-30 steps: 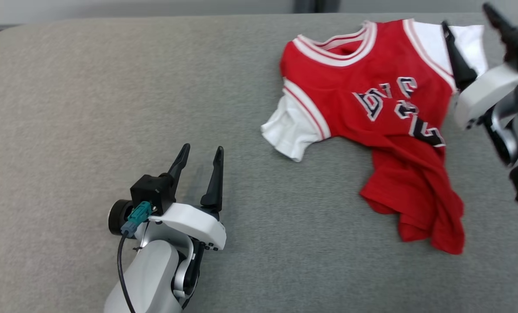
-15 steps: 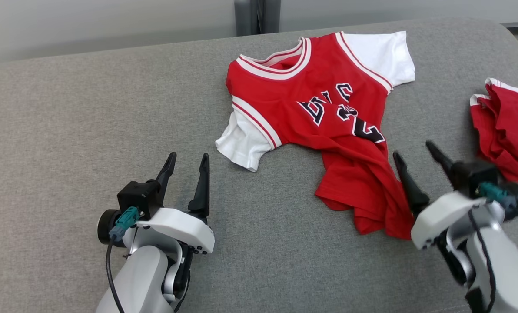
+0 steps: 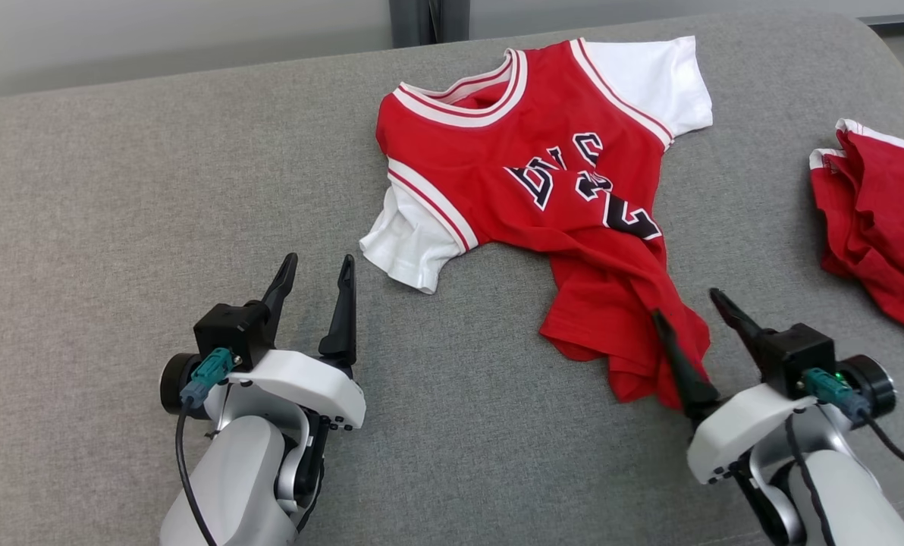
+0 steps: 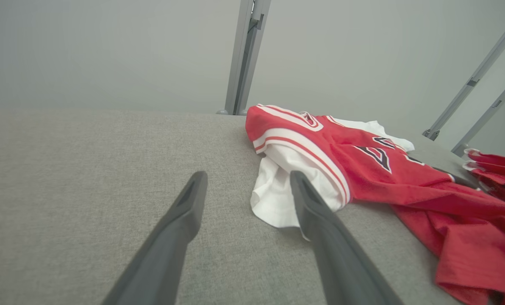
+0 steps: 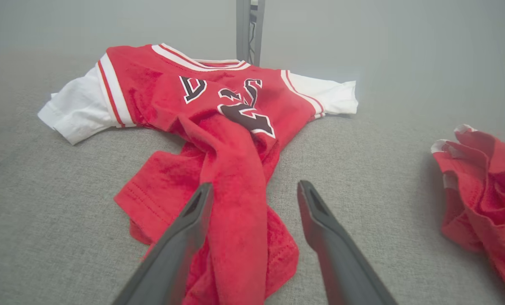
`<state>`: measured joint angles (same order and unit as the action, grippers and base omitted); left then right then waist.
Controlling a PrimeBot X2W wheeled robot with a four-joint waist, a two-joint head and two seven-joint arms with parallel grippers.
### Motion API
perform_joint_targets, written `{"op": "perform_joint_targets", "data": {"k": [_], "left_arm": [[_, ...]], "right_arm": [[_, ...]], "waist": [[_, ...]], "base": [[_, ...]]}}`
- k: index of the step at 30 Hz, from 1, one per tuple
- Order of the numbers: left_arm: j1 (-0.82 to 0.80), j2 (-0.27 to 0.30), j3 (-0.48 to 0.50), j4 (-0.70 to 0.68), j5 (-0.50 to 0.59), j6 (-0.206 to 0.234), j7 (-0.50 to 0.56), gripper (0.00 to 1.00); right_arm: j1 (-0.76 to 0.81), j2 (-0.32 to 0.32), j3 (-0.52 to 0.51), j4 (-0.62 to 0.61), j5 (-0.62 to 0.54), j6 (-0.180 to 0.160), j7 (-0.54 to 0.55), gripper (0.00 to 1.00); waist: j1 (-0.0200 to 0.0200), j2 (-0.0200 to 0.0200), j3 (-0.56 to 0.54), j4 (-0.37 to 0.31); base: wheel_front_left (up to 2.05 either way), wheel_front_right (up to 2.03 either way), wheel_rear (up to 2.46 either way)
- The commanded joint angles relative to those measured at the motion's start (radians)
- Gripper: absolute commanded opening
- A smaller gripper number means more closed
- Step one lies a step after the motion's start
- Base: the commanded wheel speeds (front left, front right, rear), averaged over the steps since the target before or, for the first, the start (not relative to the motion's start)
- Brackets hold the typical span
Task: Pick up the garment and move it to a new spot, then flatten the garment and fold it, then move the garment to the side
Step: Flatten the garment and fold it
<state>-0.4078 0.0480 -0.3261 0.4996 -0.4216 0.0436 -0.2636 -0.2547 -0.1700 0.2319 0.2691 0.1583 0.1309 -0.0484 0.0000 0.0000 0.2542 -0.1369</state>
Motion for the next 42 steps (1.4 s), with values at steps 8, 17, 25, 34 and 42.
{"op": "perform_joint_targets", "data": {"k": [8,17,25,34,42], "left_arm": [[-0.014,0.005,-0.005,0.007,0.002,-0.005,-0.001,1.00],[-0.024,0.005,-0.037,-0.006,-0.026,0.006,-0.001,1.00],[-0.018,0.005,-0.055,-0.019,-0.040,0.018,-0.001,1.00],[-0.008,0.005,-0.053,-0.025,-0.041,0.027,-0.001,1.00],[0.001,0.005,-0.044,-0.020,-0.035,0.023,-0.001,1.00]], "right_arm": [[-0.006,0.014,0.125,-0.110,0.049,0.000,0.022,1.00],[-0.081,0.035,0.192,0.022,-0.028,0.000,0.057,1.00],[-0.137,0.053,0.156,0.181,-0.075,0.000,0.057,1.00],[-0.158,0.062,0.131,0.253,-0.091,0.000,0.043,0.00],[-0.137,0.078,0.110,0.177,-0.064,0.000,0.005,0.00]], "waist": [[0.0000,0.0000,0.004,0.012],[0.0000,0.0000,0.020,0.066],[0.0000,0.0000,0.037,0.122],[0.0000,0.0000,0.039,0.145],[0.0000,0.0000,0.018,0.111]], "base": [[0.00,0.00,0.00],[0.00,0.00,0.00],[0.00,0.00,0.00],[0.00,0.00,0.00],[0.00,0.00,0.00]]}}
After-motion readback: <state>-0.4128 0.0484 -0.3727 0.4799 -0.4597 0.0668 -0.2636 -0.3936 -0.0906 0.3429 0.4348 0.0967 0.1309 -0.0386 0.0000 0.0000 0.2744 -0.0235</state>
